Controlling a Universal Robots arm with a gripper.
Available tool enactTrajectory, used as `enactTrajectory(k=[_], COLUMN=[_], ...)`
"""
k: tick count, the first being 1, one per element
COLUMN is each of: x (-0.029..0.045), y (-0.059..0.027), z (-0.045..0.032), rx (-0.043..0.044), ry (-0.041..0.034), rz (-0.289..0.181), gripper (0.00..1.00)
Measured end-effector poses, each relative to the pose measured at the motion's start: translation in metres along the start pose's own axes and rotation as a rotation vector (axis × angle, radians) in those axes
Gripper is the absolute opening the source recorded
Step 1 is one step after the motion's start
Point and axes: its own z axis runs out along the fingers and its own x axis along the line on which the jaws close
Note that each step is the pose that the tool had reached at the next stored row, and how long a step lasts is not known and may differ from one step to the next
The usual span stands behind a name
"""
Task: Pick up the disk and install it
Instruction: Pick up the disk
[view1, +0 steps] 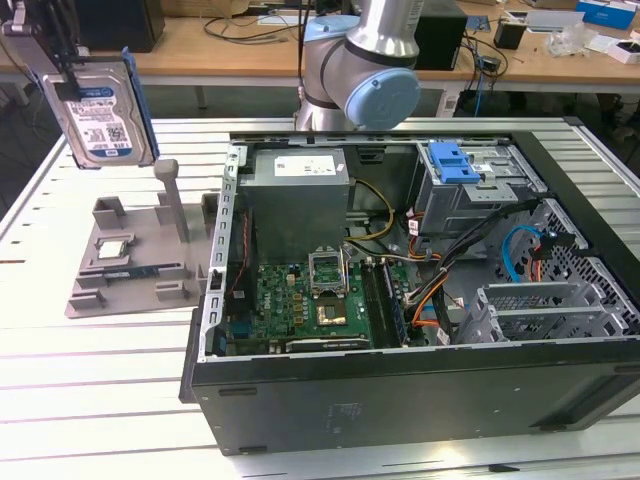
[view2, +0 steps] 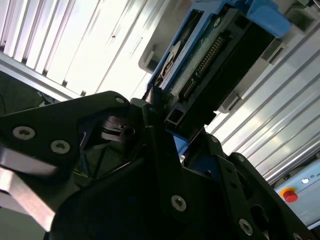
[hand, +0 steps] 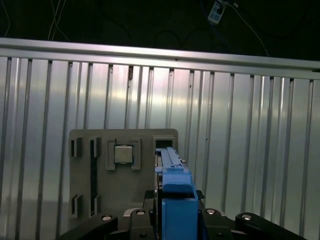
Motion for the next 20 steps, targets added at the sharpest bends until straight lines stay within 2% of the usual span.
enactTrajectory(k=[5,6,20], x=[0.0001,0.0001,0.0002], y=[0.0003,0.0005,0.0012], z=[-0.0129,-0.0194,-0.0524], rx=[0.0,-0.0001,0.0], ry=[0.0,0.0,0.0], rz=[0.0,0.0,0.0], gripper=[0.37,0.37,0.37])
